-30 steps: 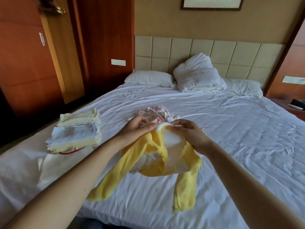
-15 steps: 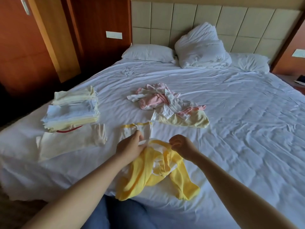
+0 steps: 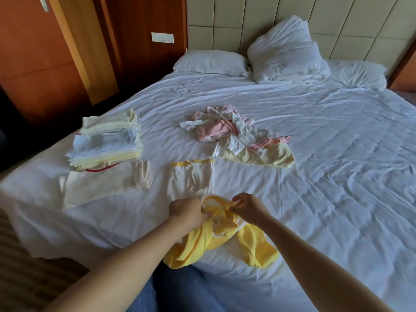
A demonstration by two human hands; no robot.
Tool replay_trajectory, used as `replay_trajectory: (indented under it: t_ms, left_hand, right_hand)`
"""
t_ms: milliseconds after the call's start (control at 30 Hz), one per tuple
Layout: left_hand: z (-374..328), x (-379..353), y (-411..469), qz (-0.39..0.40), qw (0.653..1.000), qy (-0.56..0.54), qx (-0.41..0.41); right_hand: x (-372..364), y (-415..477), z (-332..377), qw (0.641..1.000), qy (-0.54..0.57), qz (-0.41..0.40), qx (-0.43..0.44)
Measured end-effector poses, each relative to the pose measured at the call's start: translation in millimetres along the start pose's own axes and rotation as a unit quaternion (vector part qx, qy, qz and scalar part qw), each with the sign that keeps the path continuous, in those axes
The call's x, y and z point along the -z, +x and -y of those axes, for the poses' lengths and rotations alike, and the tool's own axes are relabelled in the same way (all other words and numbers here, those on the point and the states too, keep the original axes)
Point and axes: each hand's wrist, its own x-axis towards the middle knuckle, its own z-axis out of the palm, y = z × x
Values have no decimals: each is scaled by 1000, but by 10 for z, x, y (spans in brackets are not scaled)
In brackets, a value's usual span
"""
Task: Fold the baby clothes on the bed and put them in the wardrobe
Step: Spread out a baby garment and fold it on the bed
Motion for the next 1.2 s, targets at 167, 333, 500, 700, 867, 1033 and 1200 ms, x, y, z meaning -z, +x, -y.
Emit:
replay_trajectory:
  t_ms: [167,333,500,700,867,1033,1200]
  left_hand:
    - [111,-6,-51,-15,995,-98,-29]
    - [200,88,-80,-57,977,-203,-41]
    - [300,329,-44,-128,897,-423,20]
    - [409,772,141,-177,831,-523,63]
    - [419,934,91,-209,839,-502,15]
    - [533,693,-50,-107,874,-473,-27]
    - [662,593,-4,-135,897,-418,-50]
  right_hand:
    - [-58,-39,88,998,-57,-25,-30]
    - [-70,-40,138,990,-134,-39,-14]
    - [97,3,201,996,-34,-87,-10]
    - [572,141,428,959,199,-187,71]
    - [740,99,589,928,252,-209,177]
    - [536,11,598,936,275,-139,170]
    - [418,-10,540,939,298,-95,140]
